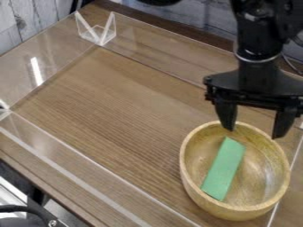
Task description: Put green object into wooden bowl
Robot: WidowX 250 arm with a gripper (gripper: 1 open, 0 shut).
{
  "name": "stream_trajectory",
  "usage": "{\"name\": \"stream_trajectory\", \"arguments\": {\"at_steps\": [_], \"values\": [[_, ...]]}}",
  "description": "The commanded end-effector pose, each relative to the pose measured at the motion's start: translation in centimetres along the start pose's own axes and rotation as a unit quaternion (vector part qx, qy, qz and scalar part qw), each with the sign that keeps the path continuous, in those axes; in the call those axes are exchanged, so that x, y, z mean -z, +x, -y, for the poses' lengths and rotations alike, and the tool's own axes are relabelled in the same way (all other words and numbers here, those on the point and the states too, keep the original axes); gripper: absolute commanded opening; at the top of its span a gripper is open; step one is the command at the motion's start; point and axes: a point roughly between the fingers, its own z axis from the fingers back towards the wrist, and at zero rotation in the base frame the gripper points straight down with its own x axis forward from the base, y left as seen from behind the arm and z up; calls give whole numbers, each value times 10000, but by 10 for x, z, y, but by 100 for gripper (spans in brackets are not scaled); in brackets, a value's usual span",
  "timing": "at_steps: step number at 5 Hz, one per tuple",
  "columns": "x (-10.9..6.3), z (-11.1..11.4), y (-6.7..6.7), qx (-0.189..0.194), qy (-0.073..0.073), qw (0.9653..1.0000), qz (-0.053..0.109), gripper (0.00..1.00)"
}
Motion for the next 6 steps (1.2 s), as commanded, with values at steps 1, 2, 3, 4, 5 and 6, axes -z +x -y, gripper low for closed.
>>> {"name": "stream_trajectory", "arguments": {"at_steps": [1, 2, 3, 4, 5, 6], "values": [[-18, -1, 3, -9, -101, 9997, 234, 100], [-16, 1, 8, -183, -36, 9994, 301, 100], [-11, 3, 12, -319, 38, 9989, 328, 100], [-30, 7, 13, -544, 111, 9977, 399, 100], [-46, 10, 13, -766, 187, 9958, 466, 100], [-44, -3, 11, -458, 179, 9979, 426, 100]]}}
